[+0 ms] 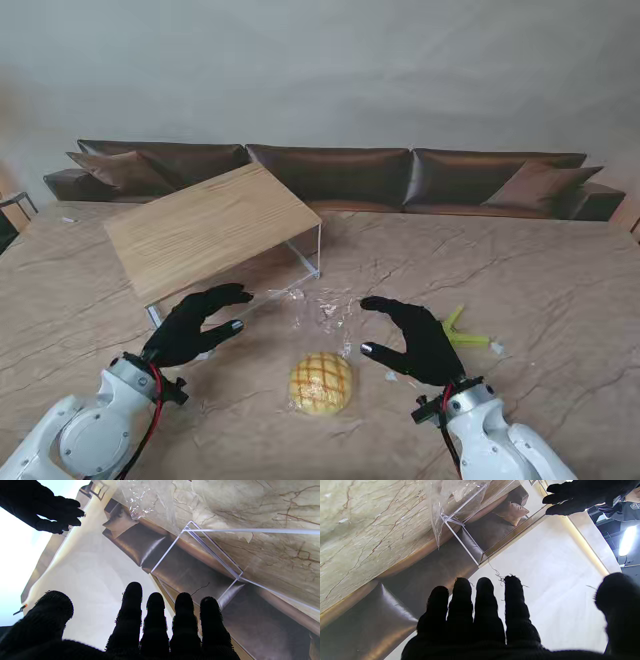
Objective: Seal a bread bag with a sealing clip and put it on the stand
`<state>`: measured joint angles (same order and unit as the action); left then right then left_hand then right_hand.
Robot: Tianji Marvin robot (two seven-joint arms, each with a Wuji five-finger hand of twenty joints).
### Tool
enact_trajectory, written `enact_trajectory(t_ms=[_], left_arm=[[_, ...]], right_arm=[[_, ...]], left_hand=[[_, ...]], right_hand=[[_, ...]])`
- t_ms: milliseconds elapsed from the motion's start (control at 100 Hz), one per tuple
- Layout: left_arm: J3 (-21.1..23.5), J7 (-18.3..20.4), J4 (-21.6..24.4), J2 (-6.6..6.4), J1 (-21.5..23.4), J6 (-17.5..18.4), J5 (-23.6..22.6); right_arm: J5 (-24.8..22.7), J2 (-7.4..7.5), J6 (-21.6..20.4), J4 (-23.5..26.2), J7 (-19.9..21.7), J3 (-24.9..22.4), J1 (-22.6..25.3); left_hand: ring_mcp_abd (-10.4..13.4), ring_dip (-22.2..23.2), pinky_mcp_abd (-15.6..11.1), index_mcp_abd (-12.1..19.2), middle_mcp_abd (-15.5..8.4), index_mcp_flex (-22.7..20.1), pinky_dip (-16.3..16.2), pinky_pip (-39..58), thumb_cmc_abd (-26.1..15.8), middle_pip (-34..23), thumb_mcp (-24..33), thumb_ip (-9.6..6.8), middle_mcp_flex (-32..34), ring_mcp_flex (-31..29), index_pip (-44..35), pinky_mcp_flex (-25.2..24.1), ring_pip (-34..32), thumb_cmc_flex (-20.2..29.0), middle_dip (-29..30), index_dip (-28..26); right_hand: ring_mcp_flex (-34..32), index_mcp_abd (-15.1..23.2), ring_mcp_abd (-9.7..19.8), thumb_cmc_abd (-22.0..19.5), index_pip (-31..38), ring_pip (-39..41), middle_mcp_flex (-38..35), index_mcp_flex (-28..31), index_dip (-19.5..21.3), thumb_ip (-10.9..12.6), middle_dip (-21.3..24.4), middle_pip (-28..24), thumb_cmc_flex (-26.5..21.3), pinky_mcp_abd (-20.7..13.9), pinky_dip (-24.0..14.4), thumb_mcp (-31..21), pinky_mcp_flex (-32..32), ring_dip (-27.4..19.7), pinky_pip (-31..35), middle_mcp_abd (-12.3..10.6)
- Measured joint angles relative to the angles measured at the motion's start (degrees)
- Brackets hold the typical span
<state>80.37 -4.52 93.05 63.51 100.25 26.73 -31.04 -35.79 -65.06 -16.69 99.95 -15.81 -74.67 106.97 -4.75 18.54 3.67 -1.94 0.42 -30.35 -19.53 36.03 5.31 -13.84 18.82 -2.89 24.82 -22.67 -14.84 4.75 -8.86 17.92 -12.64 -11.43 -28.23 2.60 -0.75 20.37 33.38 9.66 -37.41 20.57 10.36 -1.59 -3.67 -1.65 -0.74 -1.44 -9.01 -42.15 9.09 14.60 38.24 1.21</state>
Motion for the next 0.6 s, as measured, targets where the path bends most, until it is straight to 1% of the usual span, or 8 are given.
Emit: enact_trajectory(t_ms=[60, 140, 230, 330, 420, 460, 510, 600], left_arm=[[-0.29, -0.06, -0.16, 0.00, -0.13, 0.00, 0.14], [-0.42, -0.07, -0.34, 0.00, -0.17, 0.14, 0.40], [-0.28, -0.06, -0.38, 0.00, -0.04, 0.40, 0.14], [-0.07, -0.33, -0.37, 0.01, 0.33, 0.61, -0.53], [-0.06, -0.48, -0.37, 0.01, 0.56, 0.71, -0.56], [-0.06, -0.48, -0.37, 0.01, 0.59, 0.75, -0.57], [-0.06, -0.48, -0.37, 0.01, 0.58, 0.77, -0.57], [-0.12, -0.46, -0.57, 0.01, 0.40, 0.80, -0.33]], right_arm=[[0.07, -0.01, 0.54, -0.10, 0.14, 0.23, -0.35], [0.44, -0.01, 1.60, -0.10, 0.55, 0.54, -0.63], [0.33, -0.01, 3.72, -0.02, 0.31, 1.15, -0.71], [-1.25, -0.13, 8.54, 0.39, -1.67, 1.94, -0.66], [-1.48, -0.28, 14.99, 1.43, -1.92, 2.64, -0.67], [-1.70, -0.29, 18.03, 2.04, -1.45, 2.93, -0.73], [-2.25, -0.29, 20.83, 2.54, -0.39, 3.25, -1.00], [-2.34, -0.27, 23.64, 2.98, 3.43, 3.50, -1.93]], left_hand=[[0.00, 0.00, 0.01, 0.00, 0.00, 0.00, 0.00, 0.01, 0.00, 0.00, 0.00, 0.00, 0.00, 0.00, 0.00, 0.00, 0.00, 0.00, 0.00, 0.00], [0.00, -0.01, 0.03, 0.00, 0.00, 0.00, 0.00, 0.03, 0.00, 0.00, 0.00, 0.00, 0.00, -0.01, 0.00, 0.00, 0.00, 0.00, 0.00, 0.00], [0.00, -0.01, 0.05, 0.00, 0.00, 0.00, 0.00, 0.04, 0.00, 0.00, 0.00, 0.00, 0.00, -0.01, 0.00, 0.00, -0.01, 0.00, 0.00, 0.00], [0.00, -0.01, 0.07, 0.00, 0.00, 0.00, 0.00, 0.06, 0.00, 0.00, 0.00, 0.00, 0.00, -0.01, 0.00, 0.00, 0.00, 0.00, 0.00, 0.00], [0.00, -0.01, 0.07, 0.00, 0.00, 0.00, 0.00, 0.07, 0.00, 0.00, 0.00, 0.00, 0.00, -0.01, 0.00, 0.00, 0.00, 0.00, 0.00, 0.00], [0.00, 0.00, 0.07, 0.00, 0.00, 0.00, 0.00, 0.07, 0.00, 0.00, 0.00, 0.00, 0.00, -0.01, 0.00, 0.00, -0.01, 0.00, 0.00, 0.00], [0.00, -0.01, 0.07, 0.00, 0.00, 0.00, 0.00, 0.07, 0.00, 0.00, 0.00, 0.00, 0.00, -0.01, 0.00, 0.00, -0.01, 0.00, 0.00, 0.00], [0.00, -0.01, 0.07, 0.00, 0.00, 0.00, 0.00, 0.07, 0.00, 0.00, 0.00, 0.00, 0.00, -0.01, 0.00, 0.00, -0.01, 0.00, 0.00, 0.00]], right_hand=[[-1.35, 0.00, 0.00, -0.01, 0.02, 0.60, -0.05, 0.02, 0.12, 0.01, -0.98, -1.21, -0.23, 0.84, -0.90, -0.02, 1.08, 0.54, 1.27, 0.12], [-2.32, -0.40, -0.19, -0.02, 0.03, 0.64, -0.13, 0.17, 0.39, 0.01, -2.19, -3.22, -0.24, 1.39, -0.94, -0.56, 2.00, 0.54, 2.46, 1.08], [-5.06, -1.01, -1.20, -0.02, -0.08, 1.85, -1.56, 3.54, 0.40, 0.01, -3.82, -6.80, -1.11, 2.68, -1.65, -0.60, 4.16, 0.84, 5.10, 1.76], [-9.40, -1.89, -3.45, 0.26, 1.49, 3.99, -3.81, 8.06, 0.49, 0.09, -6.60, -11.86, -4.04, 5.19, -2.87, -0.72, 7.69, 2.51, 10.28, 3.24], [-14.02, -2.07, -5.67, 2.32, 2.83, 6.88, -5.18, 11.28, 2.04, -0.69, -9.19, -18.11, -5.18, 7.57, -4.38, -1.35, 11.06, 5.06, 15.57, 4.38], [-15.74, -2.07, -6.20, 2.41, 3.39, 7.56, -6.55, 11.91, 3.25, -1.04, -10.14, -20.40, -6.24, 8.32, -5.01, -1.40, 12.38, 6.00, 17.44, 4.77], [-17.18, -2.05, -6.23, 4.00, 3.77, 8.83, -7.29, 12.37, 4.48, -1.30, -10.69, -21.90, -6.24, 8.68, -5.15, -1.40, 13.72, 6.62, 19.01, 4.74], [-18.71, -1.83, -6.23, 4.54, 4.44, 8.97, -7.33, 12.55, 6.57, -1.89, -11.64, -23.45, -6.24, 8.90, -6.18, -0.54, 15.10, 7.30, 20.34, 4.69]])
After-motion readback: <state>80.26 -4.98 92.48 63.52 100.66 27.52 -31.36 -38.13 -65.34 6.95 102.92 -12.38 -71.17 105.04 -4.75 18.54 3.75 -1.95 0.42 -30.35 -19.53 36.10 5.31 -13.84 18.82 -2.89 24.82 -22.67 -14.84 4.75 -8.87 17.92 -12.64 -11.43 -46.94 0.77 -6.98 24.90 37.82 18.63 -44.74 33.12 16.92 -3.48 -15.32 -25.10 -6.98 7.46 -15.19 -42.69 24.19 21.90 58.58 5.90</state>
